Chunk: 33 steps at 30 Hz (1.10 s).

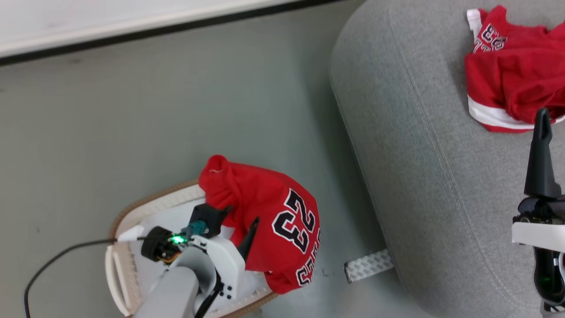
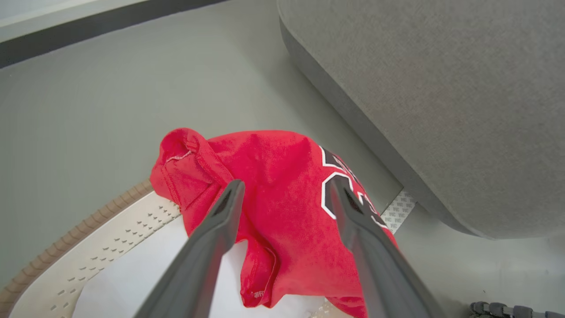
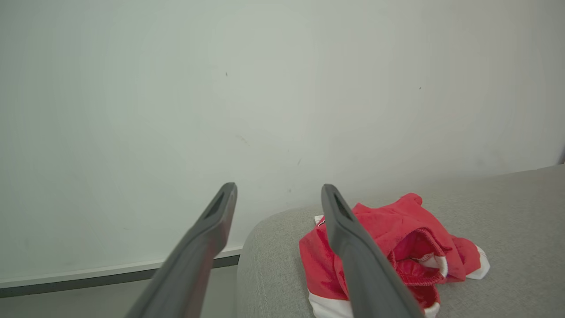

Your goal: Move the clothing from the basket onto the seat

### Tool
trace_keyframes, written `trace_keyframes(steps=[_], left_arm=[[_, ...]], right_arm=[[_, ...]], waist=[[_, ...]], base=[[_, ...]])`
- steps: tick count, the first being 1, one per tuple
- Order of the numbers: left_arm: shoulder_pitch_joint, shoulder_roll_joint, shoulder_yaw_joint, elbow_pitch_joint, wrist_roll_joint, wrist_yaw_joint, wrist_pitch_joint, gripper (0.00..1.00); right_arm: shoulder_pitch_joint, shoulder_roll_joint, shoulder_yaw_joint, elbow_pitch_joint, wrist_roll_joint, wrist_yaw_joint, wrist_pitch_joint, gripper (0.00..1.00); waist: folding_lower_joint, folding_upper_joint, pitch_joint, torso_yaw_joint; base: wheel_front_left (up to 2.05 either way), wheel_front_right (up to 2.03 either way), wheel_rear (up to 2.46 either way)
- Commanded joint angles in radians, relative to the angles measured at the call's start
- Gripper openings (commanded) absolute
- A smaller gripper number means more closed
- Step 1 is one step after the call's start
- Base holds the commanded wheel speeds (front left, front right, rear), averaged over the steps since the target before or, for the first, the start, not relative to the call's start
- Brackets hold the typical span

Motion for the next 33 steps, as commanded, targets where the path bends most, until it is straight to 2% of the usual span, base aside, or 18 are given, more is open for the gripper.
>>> trace_keyframes(steps=[1, 14, 28, 33], left_arm=[[-0.028, 0.021, -0.01, 0.018, -0.006, -0.001, 0.006, 1.0], [-0.221, 0.111, -0.09, 0.276, -0.062, -0.001, 0.069, 1.0], [-0.383, 0.169, -0.106, 0.463, -0.058, 0.012, 0.09, 1.0], [-0.411, 0.176, -0.125, 0.508, -0.043, 0.019, 0.114, 1.0]], right_arm=[[-0.021, 0.004, -0.008, -0.01, 0.003, -0.002, -0.003, 1.0], [-0.084, 0.063, -0.014, -0.04, 0.001, -0.002, -0.004, 1.0], [-0.109, 0.101, 0.012, -0.048, 0.02, -0.002, -0.004, 1.0], [-0.102, 0.108, 0.011, -0.047, 0.018, -0.002, -0.004, 1.0]], waist=[[-0.0002, -0.0001, 0.054, -0.03], [-0.0002, -0.0001, 0.225, -0.114], [-0.0002, -0.0001, 0.348, -0.196], [-0.0002, -0.0001, 0.366, -0.201]], base=[[0.0, 0.0, 0.0], [0.0, 0.0, 0.0], [0.0, 0.0, 0.0], [0.03, 0.03, 0.03]])
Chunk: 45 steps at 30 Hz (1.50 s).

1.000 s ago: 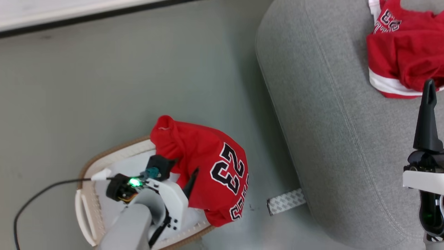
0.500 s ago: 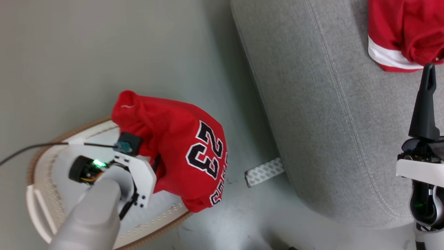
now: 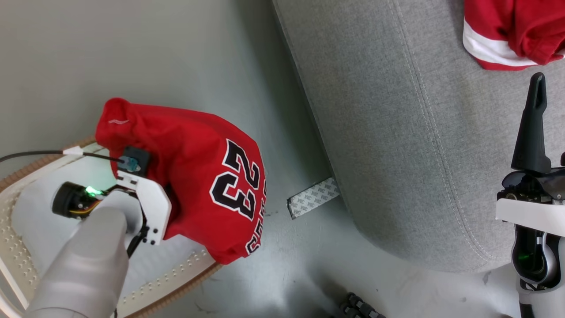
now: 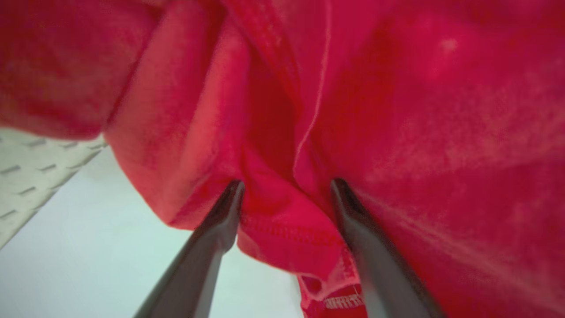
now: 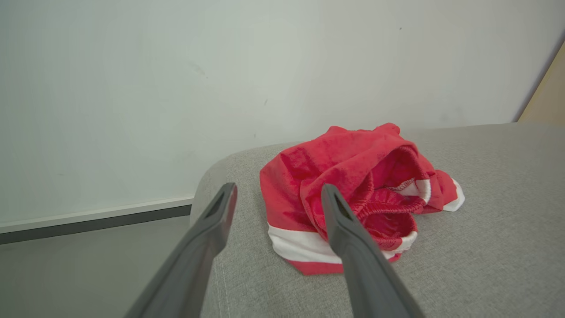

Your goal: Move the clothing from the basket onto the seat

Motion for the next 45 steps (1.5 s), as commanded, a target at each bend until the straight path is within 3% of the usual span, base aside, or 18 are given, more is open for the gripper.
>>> trace_keyframes(steps=[1, 6, 11, 12, 14, 28, 37, 45], left_arm=[[-0.016, 0.016, -0.004, 0.012, 0.013, 0.004, 0.005, 1.0], [-0.029, 0.03, -0.03, 0.035, 0.02, -0.003, 0.04, 1.0], [-0.049, 0.044, -0.029, 0.031, 0.004, -0.005, -0.028, 1.0], [-0.05, 0.042, -0.031, 0.032, 0.0, -0.006, -0.037, 0.63], [-0.047, 0.037, -0.038, 0.036, -0.005, -0.009, -0.043, 0.0], [-0.003, -0.032, -0.102, 0.014, -0.076, -0.015, -0.126, 0.0], [0.086, -0.122, -0.21, -0.069, -0.201, -0.016, -0.225, 0.0], [0.15, -0.152, -0.266, -0.157, -0.288, -0.016, -0.271, 0.0]], right_arm=[[-0.008, 0.006, 0.001, -0.006, -0.001, -0.002, -0.003, 1.0], [-0.001, 0.009, 0.012, -0.018, -0.027, -0.002, -0.004, 1.0], [0.004, 0.01, 0.018, -0.036, -0.048, -0.002, -0.003, 1.0], [0.005, 0.01, 0.019, -0.036, -0.045, -0.002, -0.003, 1.0], [0.004, 0.01, 0.021, -0.033, -0.039, -0.002, -0.004, 1.0], [-0.007, 0.01, 0.012, -0.01, -0.057, -0.002, -0.003, 1.0], [0.036, -0.011, -0.015, 0.012, -0.106, -0.002, -0.003, 1.0], [0.089, -0.062, -0.026, 0.037, -0.103, -0.002, -0.003, 1.0]], waist=[[-0.0001, 0.0, 0.007, 0.002], [-0.0001, 0.0, 0.021, 0.015], [-0.0001, 0.0, 0.037, 0.026], [-0.0001, 0.0, 0.038, 0.027], [-0.0001, 0.0, 0.038, 0.027], [-0.0001, 0.0, -0.058, 0.065], [-0.0001, 0.0, -0.285, 0.163], [-0.0001, 0.0, -0.462, 0.251]], base=[[0.12, 0.12, 0.12], [0.13, 0.13, 0.13], [0.08, 0.08, 0.08], [0.01, 0.01, 0.01], [0.0, 0.0, 0.0], [0.0, 0.0, 0.0], [0.0, 0.0, 0.0], [0.0, 0.0, 0.0]])
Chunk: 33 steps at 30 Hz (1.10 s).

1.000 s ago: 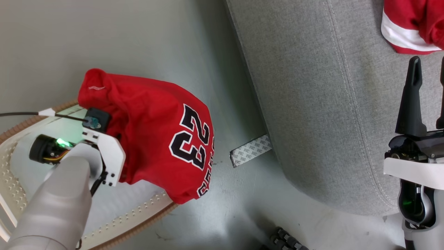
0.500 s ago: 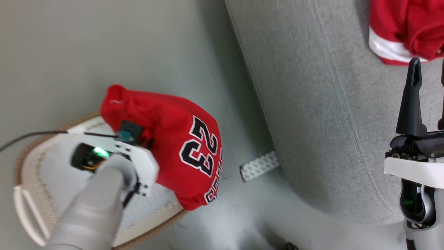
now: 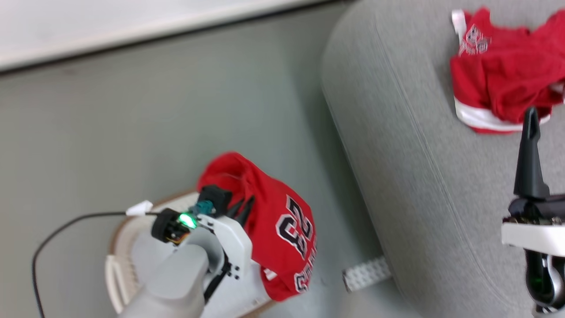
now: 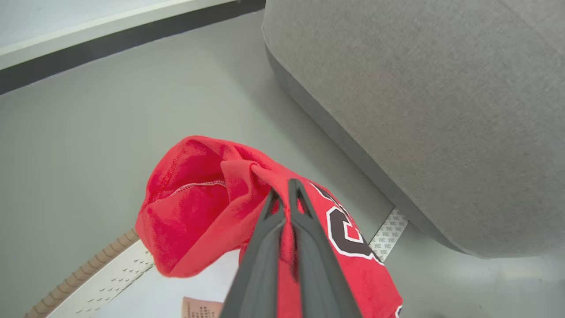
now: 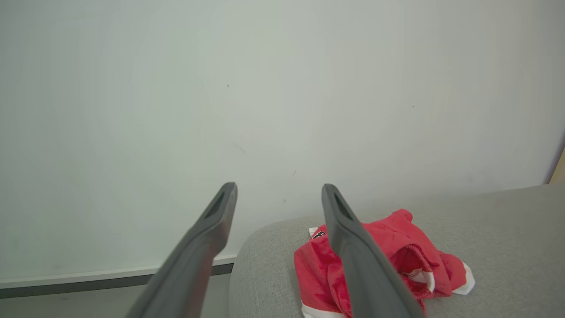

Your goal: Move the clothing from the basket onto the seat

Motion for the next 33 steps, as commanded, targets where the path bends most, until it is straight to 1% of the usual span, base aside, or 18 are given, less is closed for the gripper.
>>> trace_keyframes(steps=[1, 6, 13, 18, 25, 33], left_arm=[[0.025, -0.005, -0.007, -0.016, -0.014, 0.002, -0.008, 0.0], [0.068, -0.009, -0.028, -0.107, -0.059, 0.002, -0.015, 0.0], [0.127, 0.012, 0.003, -0.285, -0.078, 0.002, -0.015, 0.0], [0.135, 0.002, 0.013, -0.399, -0.124, 0.002, -0.015, 0.0], [0.092, 0.036, 0.046, -0.567, -0.145, 0.037, 0.037, 0.0], [0.05, 0.094, 0.102, -0.748, -0.163, 0.094, 0.096, 0.0]], right_arm=[[0.022, -0.016, -0.007, 0.006, 0.0, -0.002, -0.002, 1.0], [0.069, -0.041, -0.004, 0.031, 0.015, -0.002, 0.002, 1.0], [0.14, -0.051, 0.01, 0.053, 0.034, -0.002, 0.019, 1.0], [0.191, -0.043, 0.024, 0.06, 0.05, -0.002, 0.031, 1.0], [0.228, -0.03, 0.062, 0.065, 0.061, -0.002, 0.04, 1.0], [0.248, -0.019, 0.114, 0.1, 0.072, -0.002, 0.031, 1.0]], waist=[[0.0001, 0.0, -0.117, 0.084], [0.0001, 0.0, -0.234, 0.147], [0.0001, 0.0, -0.371, 0.22], [0.0001, 0.0, -0.442, 0.265], [0.0001, 0.0, -0.478, 0.302], [0.0001, 0.0, -0.496, 0.317]], base=[[0.0, 0.0, 0.0], [0.0, 0.0, 0.0], [0.0, 0.0, 0.0], [0.0, 0.0, 0.0], [0.0, 0.0, 0.0], [0.0, 0.0, 0.0]])
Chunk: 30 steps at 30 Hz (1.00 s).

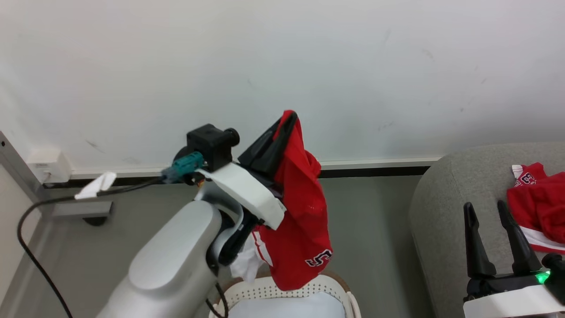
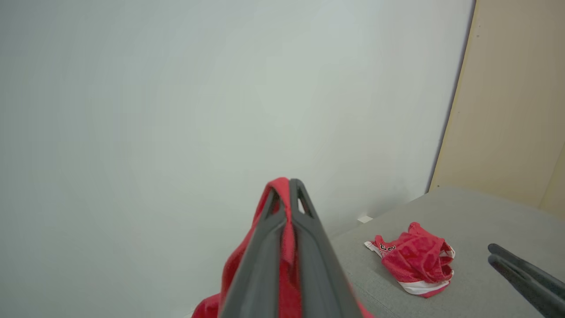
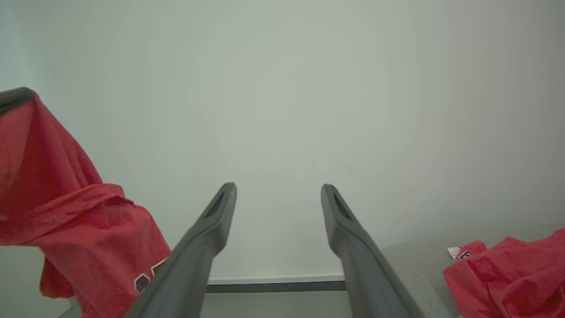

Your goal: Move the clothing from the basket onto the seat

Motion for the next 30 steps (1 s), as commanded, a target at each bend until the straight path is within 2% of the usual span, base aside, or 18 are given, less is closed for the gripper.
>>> trace_keyframes(steps=[1, 12, 21, 26, 30], left_arm=[[-0.017, 0.015, 0.013, -0.028, -0.01, 0.011, 0.005, 0.0], [0.008, 0.063, 0.036, -0.154, -0.024, 0.059, 0.055, 0.0], [0.019, 0.056, 0.018, -0.192, -0.023, 0.057, 0.054, 0.0], [0.004, 0.04, -0.013, -0.217, -0.014, 0.037, 0.061, 0.0], [-0.001, 0.021, -0.039, -0.225, -0.015, 0.03, 0.066, 0.0]], right_arm=[[0.011, -0.002, 0.009, 0.007, 0.008, -0.002, -0.004, 1.0], [-0.01, -0.008, 0.09, 0.04, 0.044, -0.002, -0.007, 1.0], [-0.109, -0.057, 0.322, 0.084, 0.071, -0.002, 0.041, 1.0], [-0.201, -0.077, 0.461, 0.174, 0.04, -0.002, 0.038, 1.0], [-0.279, -0.053, 0.54, 0.283, 0.039, -0.002, 0.022, 1.0]], waist=[[0.0003, 0.0, -0.002, 0.001], [0.0003, 0.0, 0.002, 0.005], [0.0003, 0.0, 0.002, 0.023], [0.0003, 0.0, -0.003, 0.05], [0.0003, 0.0, -0.009, 0.08]], base=[[0.0, 0.0, 0.0], [0.0, 0.0, 0.0], [0.0, 0.0, 0.0], [0.0, 0.0, 0.0], [0.0, 0.0, 0.0]])
